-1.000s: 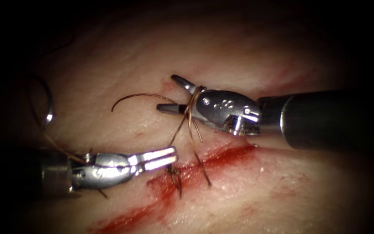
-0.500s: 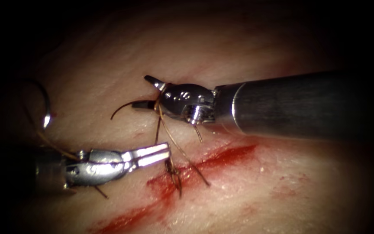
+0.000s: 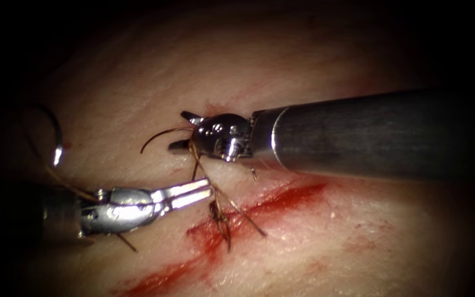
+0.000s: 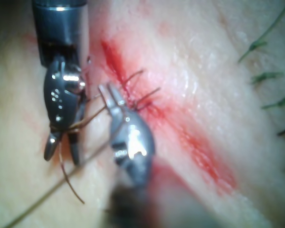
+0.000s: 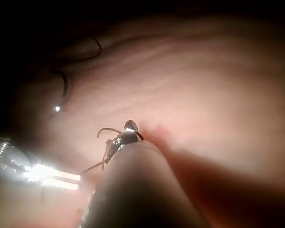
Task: Wound Closure
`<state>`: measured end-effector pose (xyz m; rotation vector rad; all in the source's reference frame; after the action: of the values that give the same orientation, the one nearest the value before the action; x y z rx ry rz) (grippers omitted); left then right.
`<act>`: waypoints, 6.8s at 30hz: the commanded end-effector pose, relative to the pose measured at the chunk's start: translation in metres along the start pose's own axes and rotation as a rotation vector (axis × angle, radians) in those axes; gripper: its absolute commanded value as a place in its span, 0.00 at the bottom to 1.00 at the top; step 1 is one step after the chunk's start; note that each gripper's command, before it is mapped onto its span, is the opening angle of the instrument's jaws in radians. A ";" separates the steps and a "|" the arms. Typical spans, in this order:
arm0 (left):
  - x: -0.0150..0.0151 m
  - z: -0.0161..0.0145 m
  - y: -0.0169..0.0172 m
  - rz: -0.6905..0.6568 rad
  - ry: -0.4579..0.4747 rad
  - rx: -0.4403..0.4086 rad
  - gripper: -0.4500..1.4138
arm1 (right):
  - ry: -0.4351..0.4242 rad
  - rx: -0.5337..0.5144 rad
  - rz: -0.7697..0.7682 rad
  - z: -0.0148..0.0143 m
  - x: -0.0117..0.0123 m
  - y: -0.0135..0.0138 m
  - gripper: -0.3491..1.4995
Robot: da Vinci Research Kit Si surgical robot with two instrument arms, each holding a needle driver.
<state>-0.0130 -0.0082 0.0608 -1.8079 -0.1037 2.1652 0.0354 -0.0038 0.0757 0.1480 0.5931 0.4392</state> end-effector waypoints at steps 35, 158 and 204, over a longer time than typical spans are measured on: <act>-0.0017 0.0001 -0.0030 -0.015 -0.016 0.031 0.00 | 0.265 0.090 -0.002 -0.0154 -0.0014 -0.0034 0.00; -0.0011 0.0127 -0.0396 -0.040 -0.180 0.139 0.00 | 0.504 0.549 0.084 -0.0274 -0.0054 -0.0174 0.99; 0.0125 0.0031 -0.0203 -0.138 -0.012 0.123 0.00 | 0.489 0.554 0.126 -0.0109 -0.0020 -0.0003 0.86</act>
<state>-0.0136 0.0142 0.0540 -1.6701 -0.1007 2.0352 0.0272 -0.0045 0.0672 0.6133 1.1809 0.4310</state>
